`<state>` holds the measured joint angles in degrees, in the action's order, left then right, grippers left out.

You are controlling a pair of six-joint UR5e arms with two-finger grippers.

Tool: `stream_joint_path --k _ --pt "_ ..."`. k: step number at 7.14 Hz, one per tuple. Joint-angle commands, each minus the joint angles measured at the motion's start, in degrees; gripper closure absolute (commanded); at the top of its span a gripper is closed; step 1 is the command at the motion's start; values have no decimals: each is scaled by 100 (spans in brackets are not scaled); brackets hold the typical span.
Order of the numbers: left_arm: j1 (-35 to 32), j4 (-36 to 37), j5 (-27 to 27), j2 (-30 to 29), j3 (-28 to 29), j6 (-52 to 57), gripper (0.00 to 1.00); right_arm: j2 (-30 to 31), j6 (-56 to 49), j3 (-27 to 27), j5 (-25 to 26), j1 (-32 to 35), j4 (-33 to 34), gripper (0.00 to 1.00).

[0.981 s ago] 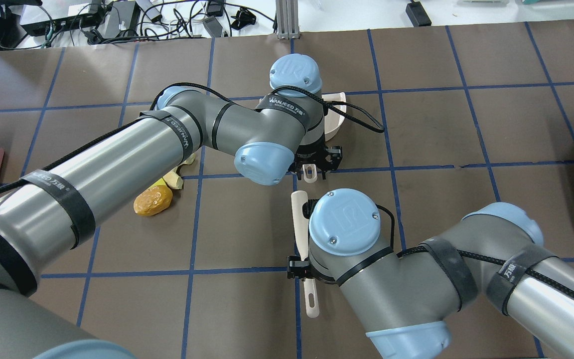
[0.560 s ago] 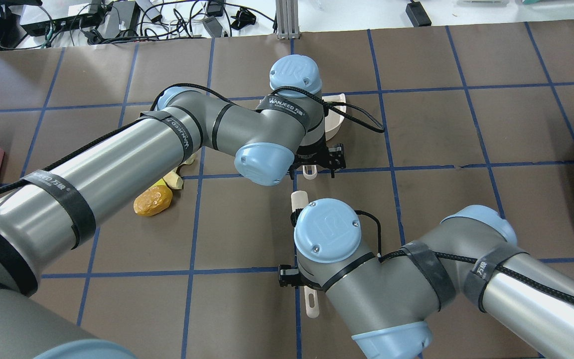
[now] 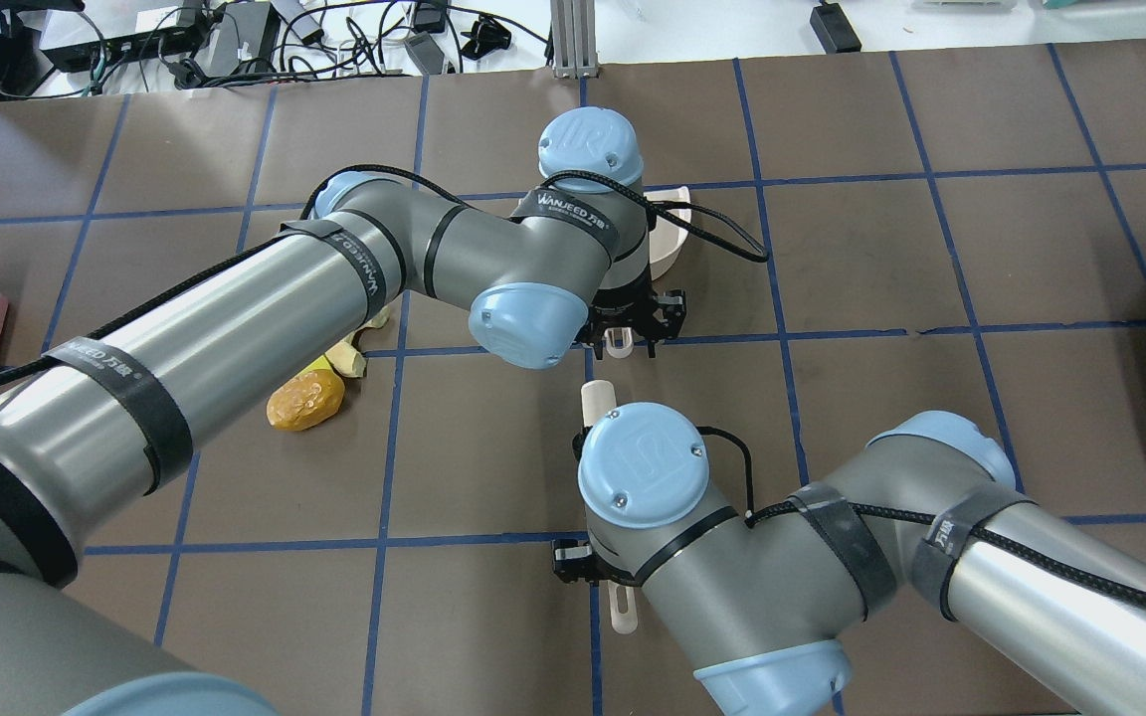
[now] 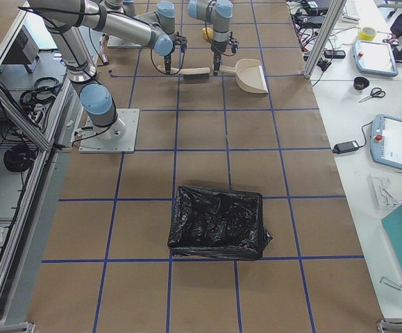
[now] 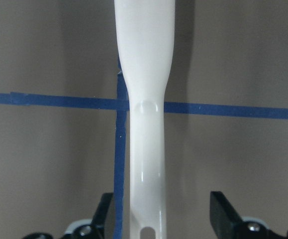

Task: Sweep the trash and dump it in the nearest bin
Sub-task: 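Lift the dustpan with the left gripper while the right gripper lifts the brush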

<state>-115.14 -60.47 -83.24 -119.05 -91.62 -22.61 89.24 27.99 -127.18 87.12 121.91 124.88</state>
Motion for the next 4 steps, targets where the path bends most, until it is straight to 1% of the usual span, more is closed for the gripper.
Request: stream_joint_path --k 1,3,4 --pt "0 0 175 22 22 -77 100 -3 -100 -9 -107 8 -17 30" --pt "0 -35 177 66 57 -95 100 -3 -65 -9 -178 -1 -52 30" --pt "0 -79 186 92 57 -95 100 -3 -13 -9 -187 -1 -52 33"
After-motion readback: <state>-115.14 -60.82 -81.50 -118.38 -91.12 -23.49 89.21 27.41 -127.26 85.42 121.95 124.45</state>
